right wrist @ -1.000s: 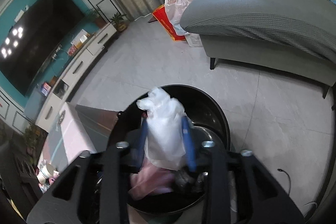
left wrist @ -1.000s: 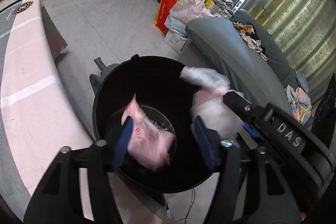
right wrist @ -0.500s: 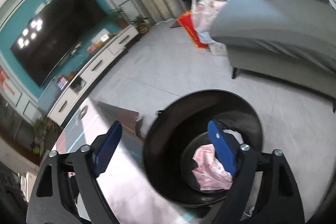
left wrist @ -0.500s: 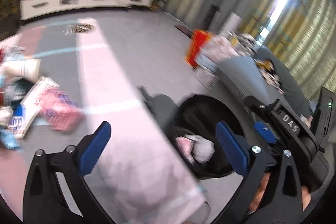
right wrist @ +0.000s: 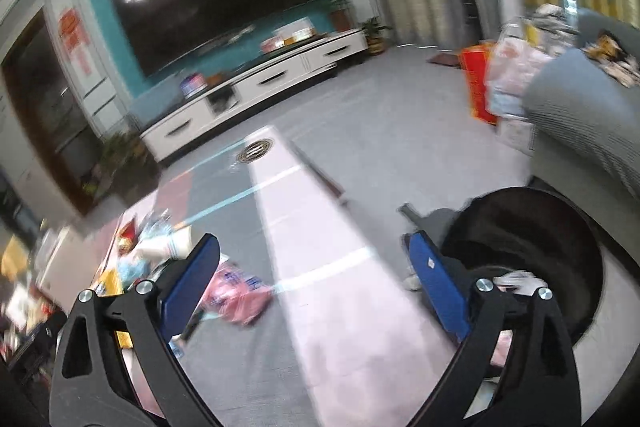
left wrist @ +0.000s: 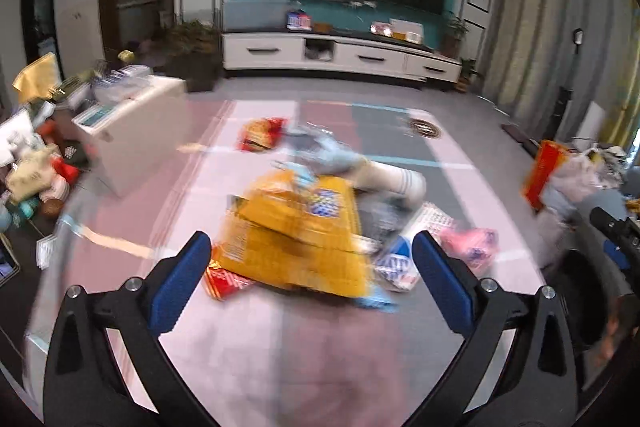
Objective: Collect trash
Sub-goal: 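Grasp the yellow snack bag with the left tool while the right tool grasps the pink bundle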
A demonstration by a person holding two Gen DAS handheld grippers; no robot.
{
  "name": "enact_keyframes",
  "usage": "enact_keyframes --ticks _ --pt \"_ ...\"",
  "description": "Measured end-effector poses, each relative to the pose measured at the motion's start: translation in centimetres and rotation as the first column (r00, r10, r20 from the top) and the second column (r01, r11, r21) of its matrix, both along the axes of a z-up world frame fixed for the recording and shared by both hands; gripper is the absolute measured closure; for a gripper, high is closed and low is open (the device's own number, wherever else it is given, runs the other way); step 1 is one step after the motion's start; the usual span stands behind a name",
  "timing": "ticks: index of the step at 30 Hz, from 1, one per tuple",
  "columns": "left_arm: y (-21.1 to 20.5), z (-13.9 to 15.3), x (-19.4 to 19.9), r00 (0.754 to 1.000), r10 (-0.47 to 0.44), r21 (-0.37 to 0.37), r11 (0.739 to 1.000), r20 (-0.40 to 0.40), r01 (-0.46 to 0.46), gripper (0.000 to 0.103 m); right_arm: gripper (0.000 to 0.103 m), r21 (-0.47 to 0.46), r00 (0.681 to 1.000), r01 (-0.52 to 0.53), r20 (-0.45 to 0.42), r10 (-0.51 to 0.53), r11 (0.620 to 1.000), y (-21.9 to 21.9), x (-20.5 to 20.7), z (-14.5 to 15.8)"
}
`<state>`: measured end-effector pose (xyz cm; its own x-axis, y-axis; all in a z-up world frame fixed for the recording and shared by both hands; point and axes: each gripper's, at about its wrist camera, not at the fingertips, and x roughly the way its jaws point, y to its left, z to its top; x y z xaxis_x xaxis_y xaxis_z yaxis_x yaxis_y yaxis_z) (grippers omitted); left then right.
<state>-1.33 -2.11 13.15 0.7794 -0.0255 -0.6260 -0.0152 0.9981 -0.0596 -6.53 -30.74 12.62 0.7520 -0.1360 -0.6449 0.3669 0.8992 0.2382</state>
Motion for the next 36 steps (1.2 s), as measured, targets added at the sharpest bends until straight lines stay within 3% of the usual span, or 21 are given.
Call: enact_keyframes --ticks 2,4,9,15,21,24,27,29,33,36 --pt "2.4 -0.3 0.3 0.998 0.053 -0.015 0.998 0.021 -0.053 0.003 0.009 -0.013 0.998 -0.060 -0.013 0.059 0.998 1.9 1.1 -0.6" --pt "5.0 -1.5 0.7 0.996 0.090 -0.079 0.993 0.018 -0.088 0.003 0.009 -0.033 0.993 -0.116 -0.022 0.115 0.993 3.8 2.3 -1.4" --pt "7.4 -4.2 2.3 0.994 0.076 -0.185 0.979 -0.076 -0.089 0.003 0.009 0.077 0.972 -0.231 -0.034 0.235 0.970 6.4 4.2 -3.8" --pt "8.2 -4.5 2.3 0.996 0.067 -0.219 0.973 -0.056 -0.078 0.003 0.009 -0.046 0.957 -0.288 -0.054 0.285 0.957 10.4 4.8 -3.6" --pt "8.6 -3.4 2.2 0.999 0.040 -0.244 0.969 -0.014 -0.042 0.003 0.009 -0.075 0.932 -0.352 -0.124 0.341 0.933 12.8 7.0 -1.4" --pt "9.0 -3.4 2.6 0.998 0.052 -0.283 0.957 -0.027 -0.057 0.003 0.009 -0.143 0.924 -0.381 -0.093 0.371 0.913 14.0 8.1 0.7" --pt "9.2 -3.8 3.1 0.998 0.036 -0.336 0.941 -0.045 -0.050 0.003 0.009 -0.213 0.924 -0.382 -0.083 0.373 0.899 14.4 8.5 1.0" --pt "8.8 -4.0 3.4 0.998 0.026 -0.324 0.945 -0.051 -0.041 0.003 0.009 -0.212 0.925 -0.380 -0.090 0.370 0.900 13.9 8.6 0.0" --pt "8.1 -4.1 3.9 0.999 0.013 -0.285 0.958 -0.037 -0.023 0.003 0.009 -0.109 0.931 -0.355 -0.125 0.342 0.928 12.0 9.4 -3.3" --pt "7.2 -4.5 4.9 0.998 0.006 -0.276 0.961 -0.056 -0.021 0.003 0.009 -0.130 0.941 -0.320 -0.159 0.299 0.938 11.2 9.7 -5.1"
